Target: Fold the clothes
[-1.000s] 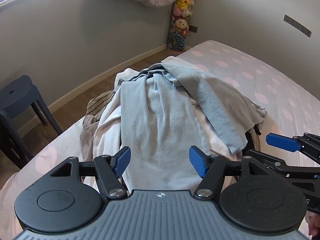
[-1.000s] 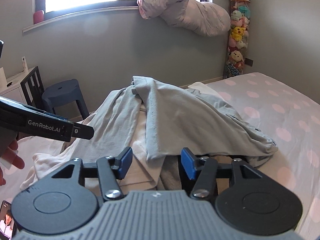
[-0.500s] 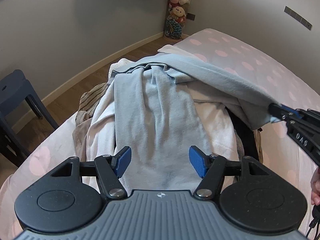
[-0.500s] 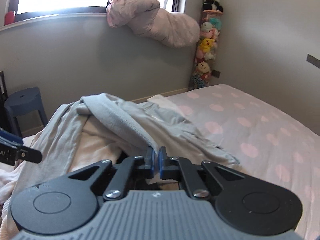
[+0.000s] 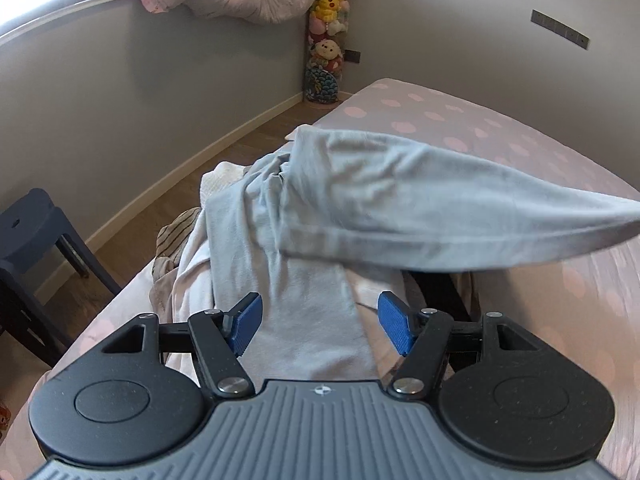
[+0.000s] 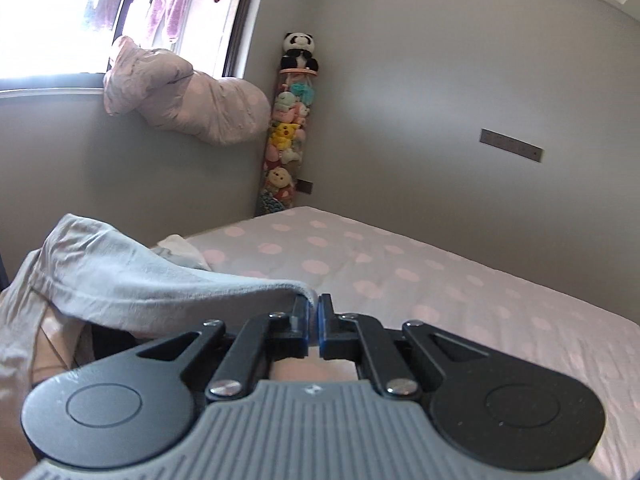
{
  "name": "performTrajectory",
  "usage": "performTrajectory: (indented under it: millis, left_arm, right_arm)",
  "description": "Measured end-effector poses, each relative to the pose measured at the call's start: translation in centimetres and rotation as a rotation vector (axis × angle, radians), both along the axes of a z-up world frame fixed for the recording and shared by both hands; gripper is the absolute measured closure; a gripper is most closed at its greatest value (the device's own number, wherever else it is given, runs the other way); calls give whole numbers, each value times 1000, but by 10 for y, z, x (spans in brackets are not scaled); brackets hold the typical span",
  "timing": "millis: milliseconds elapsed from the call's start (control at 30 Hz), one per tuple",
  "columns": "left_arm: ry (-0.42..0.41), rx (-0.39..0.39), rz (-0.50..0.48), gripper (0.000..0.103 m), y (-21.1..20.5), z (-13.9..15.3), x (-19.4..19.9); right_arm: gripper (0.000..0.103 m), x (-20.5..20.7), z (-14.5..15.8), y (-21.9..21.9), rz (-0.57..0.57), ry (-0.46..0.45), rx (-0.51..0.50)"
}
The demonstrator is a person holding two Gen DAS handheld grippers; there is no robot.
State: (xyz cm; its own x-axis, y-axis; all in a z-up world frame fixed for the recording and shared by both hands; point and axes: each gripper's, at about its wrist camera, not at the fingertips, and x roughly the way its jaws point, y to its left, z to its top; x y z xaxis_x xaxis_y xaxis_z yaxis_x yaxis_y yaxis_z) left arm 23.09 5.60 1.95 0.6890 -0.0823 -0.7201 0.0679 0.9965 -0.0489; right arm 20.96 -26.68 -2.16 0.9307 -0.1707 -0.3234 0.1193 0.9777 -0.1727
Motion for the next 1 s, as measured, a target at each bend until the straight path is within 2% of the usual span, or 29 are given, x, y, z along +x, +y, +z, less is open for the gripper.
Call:
performTrajectory:
  millis: [167,233,367,400,500,633,733,833,900,967,1000]
  left_arm:
    - [-9,-6,-69,40,-30,13,-21]
    - [-9,-9,-96,40,-42,16,-30]
    - [1,-11,-136,40,-62,20,-46]
    - [8,-5,-143,40,-66,19,-49]
    - [21,8,-165,40,-75,19,-59]
    - [41,24,-180,40,-86,16,-66]
    - [46,29,-207,40,-95,13,-67]
    - [44,32,-252,40,-108,10,-66]
    - [57,15,-270,40,-114,8,-62]
    - [77,-7,-286,38,-119,5,-59]
    - [87,-6,-279,38,-121,3,-57]
  right_arm:
    - [98,-83,4,-61,-96,-4,51]
    - [98,-118,2,-73,-143,-18,29]
    - [98,-173,-1,-103,-219,-25,115]
    - [98,-183,-3,-107,-234,-21,134]
    - [98,-220,-14,-116,-301,-15,84]
    - [98,-263,-33,-148,-419,36,164]
    - [98,-286,-52,-167,-460,113,221]
    - [97,-293,-65,-175,-436,179,283]
    - [92,-297,-71,-180,-411,205,331]
    - [89,-290,-67,-175,-399,197,311]
    - [83,-290,-63,-174,-395,188,295]
